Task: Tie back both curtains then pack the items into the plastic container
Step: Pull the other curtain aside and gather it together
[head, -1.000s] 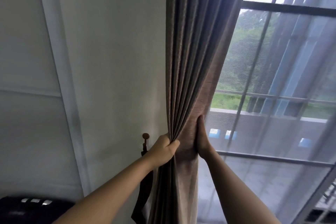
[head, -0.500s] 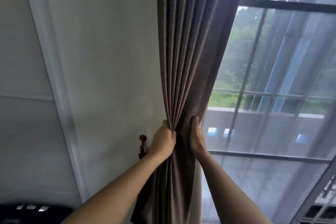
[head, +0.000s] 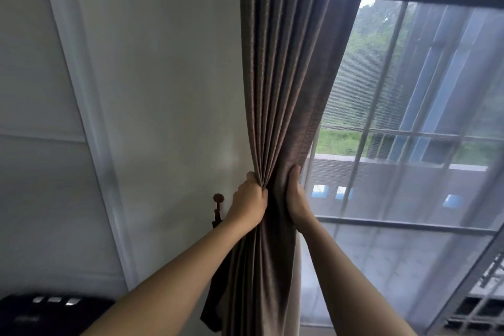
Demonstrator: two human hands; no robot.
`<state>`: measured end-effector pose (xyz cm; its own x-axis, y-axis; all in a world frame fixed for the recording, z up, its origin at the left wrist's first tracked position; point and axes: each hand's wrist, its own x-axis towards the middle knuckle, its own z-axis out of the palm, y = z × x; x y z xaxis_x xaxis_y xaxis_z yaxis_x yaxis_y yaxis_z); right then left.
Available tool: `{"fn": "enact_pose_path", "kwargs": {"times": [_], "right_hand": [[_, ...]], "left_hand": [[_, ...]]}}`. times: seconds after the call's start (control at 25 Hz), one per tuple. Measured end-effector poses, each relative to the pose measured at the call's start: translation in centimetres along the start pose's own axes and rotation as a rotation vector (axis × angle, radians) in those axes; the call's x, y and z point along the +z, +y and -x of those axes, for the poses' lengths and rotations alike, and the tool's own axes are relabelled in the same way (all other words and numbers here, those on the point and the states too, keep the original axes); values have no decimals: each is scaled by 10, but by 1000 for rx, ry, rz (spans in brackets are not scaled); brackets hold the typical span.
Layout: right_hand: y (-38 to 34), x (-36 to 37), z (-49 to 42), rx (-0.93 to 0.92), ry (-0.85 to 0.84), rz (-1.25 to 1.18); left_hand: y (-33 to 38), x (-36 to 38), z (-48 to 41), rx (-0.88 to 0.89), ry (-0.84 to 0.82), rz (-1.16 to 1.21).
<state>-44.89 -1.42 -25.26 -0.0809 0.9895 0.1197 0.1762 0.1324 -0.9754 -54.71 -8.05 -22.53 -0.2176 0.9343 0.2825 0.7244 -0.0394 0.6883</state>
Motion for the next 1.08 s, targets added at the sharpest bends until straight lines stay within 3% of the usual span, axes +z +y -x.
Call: {"fn": "enact_pose_path", "kwargs": {"times": [0.08,0.16,0.28,0.52,0.8,1.08], "right_hand": [[0,3,1,66,103,129],[2,7,5,85,155,74],[6,8,13,-8,90,-184],[8,8,16,0,-52,-340],[40,16,45,71,-188,-315],[51,18,41,10,-136,-337]], "left_hand": [[-2,2,1,7,5,33],[-2,3,1,19,-6,51],[-5,0,-1,27,-35,72],[-1,7,-3,-17,-42,85],[0,-2,-9,-6,-148,20],[5,-5,-28,83,-461,69]]}}
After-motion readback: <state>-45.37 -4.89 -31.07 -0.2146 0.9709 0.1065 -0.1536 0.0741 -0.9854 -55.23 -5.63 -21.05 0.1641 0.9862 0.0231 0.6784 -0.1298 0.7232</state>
